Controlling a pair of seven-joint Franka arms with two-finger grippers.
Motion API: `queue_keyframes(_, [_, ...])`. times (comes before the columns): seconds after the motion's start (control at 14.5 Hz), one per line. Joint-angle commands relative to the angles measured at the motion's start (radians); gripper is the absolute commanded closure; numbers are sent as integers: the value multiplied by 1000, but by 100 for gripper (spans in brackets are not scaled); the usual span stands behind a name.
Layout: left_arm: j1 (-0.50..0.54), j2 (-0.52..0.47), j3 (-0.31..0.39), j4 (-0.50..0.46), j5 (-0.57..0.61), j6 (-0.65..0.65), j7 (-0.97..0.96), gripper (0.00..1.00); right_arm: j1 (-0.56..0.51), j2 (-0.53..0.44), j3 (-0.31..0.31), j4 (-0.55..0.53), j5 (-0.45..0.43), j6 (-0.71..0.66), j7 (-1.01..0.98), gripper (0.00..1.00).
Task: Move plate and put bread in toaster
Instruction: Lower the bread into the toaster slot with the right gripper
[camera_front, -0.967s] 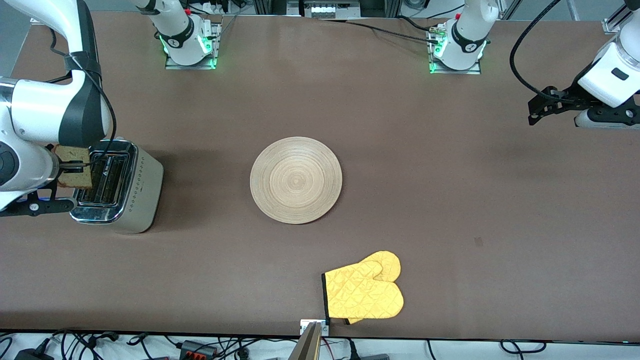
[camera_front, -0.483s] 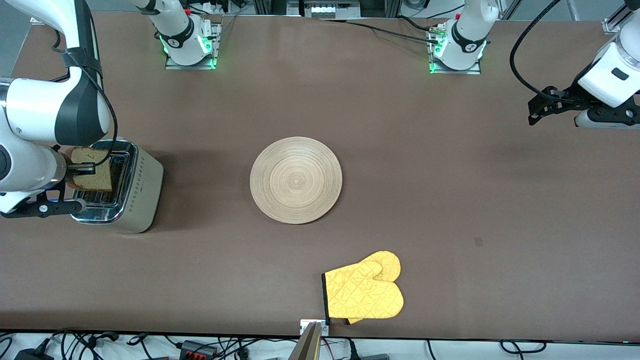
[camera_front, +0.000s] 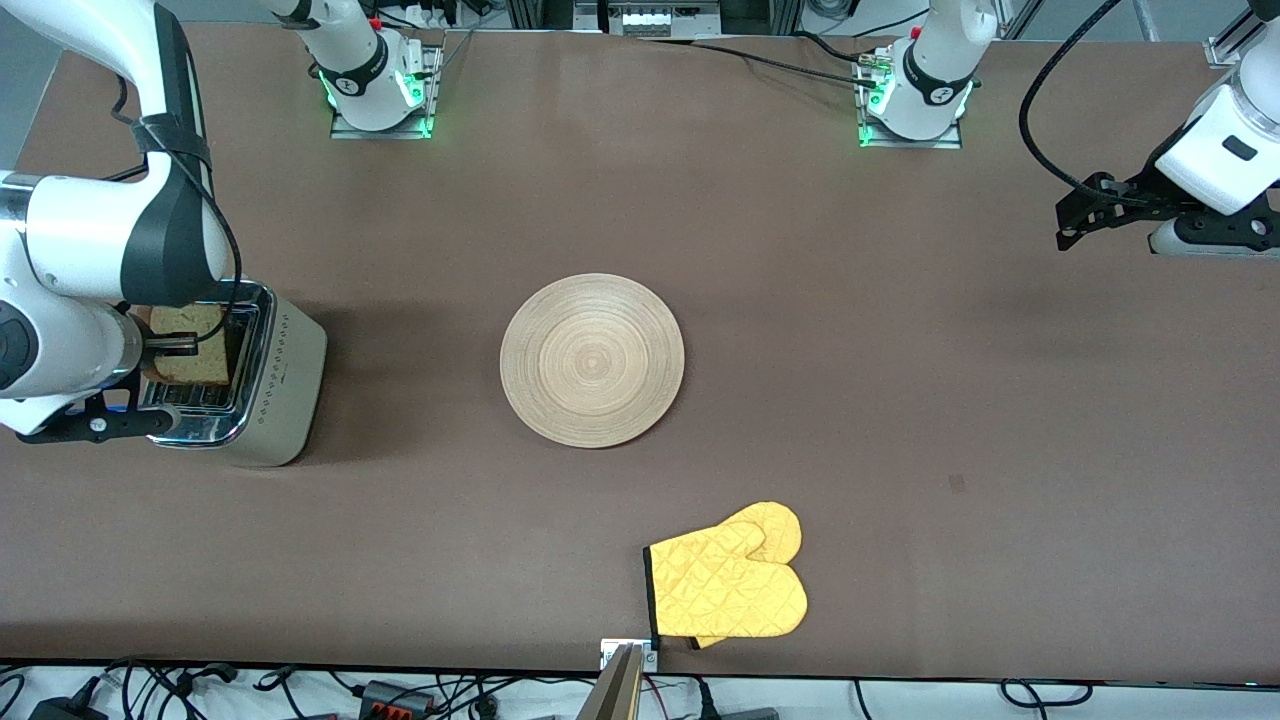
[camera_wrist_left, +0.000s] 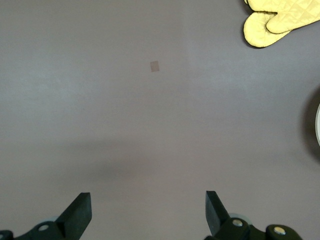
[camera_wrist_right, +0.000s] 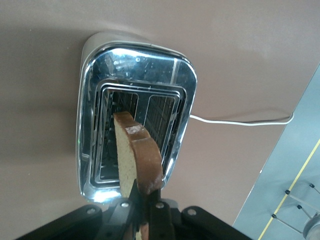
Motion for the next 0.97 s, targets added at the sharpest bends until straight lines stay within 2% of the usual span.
queue_keyframes(0.0, [-2, 12, -5, 28, 19, -21, 8, 0, -9, 25, 2, 34, 42, 11, 11, 100])
queue_keyframes(0.62, [-8, 15, -10, 44, 22, -33, 17, 0, -16, 68, 2, 34, 78, 94, 11, 100])
queue_keyframes(0.69, [-13, 15, -10, 48, 23, -34, 15, 0, -18, 67, 2, 34, 93, 96, 11, 90])
queue_keyframes(0.76, [-16, 15, -13, 51, 25, -34, 17, 0, -27, 66, 2, 34, 111, 96, 12, 19])
queue_keyframes(0.83, [-22, 18, -16, 61, 25, -34, 15, 0, -39, 65, 2, 34, 134, 96, 8, 0])
queue_keyframes(0.9, [-24, 23, -27, 61, 25, -37, 12, 0, -44, 62, 2, 34, 154, 97, 8, 0])
